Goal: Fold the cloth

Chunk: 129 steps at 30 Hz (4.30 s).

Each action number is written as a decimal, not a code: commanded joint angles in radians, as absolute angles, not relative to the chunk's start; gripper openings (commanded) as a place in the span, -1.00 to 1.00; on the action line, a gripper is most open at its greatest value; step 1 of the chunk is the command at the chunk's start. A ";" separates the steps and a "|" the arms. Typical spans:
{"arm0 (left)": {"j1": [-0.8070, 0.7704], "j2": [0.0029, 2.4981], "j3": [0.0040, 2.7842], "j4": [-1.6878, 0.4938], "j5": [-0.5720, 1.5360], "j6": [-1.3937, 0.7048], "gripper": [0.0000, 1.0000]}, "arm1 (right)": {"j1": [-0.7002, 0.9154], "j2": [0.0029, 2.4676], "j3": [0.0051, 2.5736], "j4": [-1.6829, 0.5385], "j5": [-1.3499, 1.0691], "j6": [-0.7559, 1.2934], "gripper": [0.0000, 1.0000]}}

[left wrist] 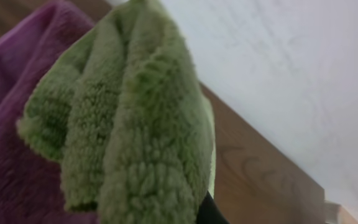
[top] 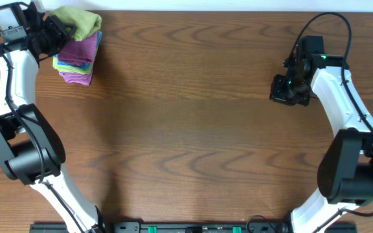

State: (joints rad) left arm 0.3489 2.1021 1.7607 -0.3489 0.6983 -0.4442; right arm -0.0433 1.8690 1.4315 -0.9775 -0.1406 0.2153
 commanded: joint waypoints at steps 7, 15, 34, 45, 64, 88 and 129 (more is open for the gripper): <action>0.420 2.119 1.768 -0.481 0.669 -0.419 -0.87 | -0.038 1.844 1.448 -0.983 -0.139 0.201 -0.97; 0.418 2.119 1.768 -0.558 0.669 -0.419 0.29 | -0.038 1.844 1.448 -0.984 -0.165 0.201 -0.97; 0.547 2.094 1.768 -0.709 0.673 -0.408 0.91 | -0.038 1.844 1.448 -1.007 -0.165 0.200 -0.97; 0.605 1.777 1.768 -0.929 0.616 -0.202 0.94 | -0.038 1.696 1.448 -1.048 -0.199 0.173 -0.97; -0.172 0.926 1.618 -1.177 0.232 -0.041 0.92 | -0.038 0.772 1.394 -1.349 -0.199 0.038 -0.97; -0.272 0.643 1.181 -1.161 0.183 -0.157 0.91 | -0.038 0.482 1.142 -1.332 -0.199 0.021 0.98; 0.059 0.034 0.210 -0.472 0.305 0.220 0.91 | -0.038 0.482 1.142 -1.332 -0.199 0.021 0.99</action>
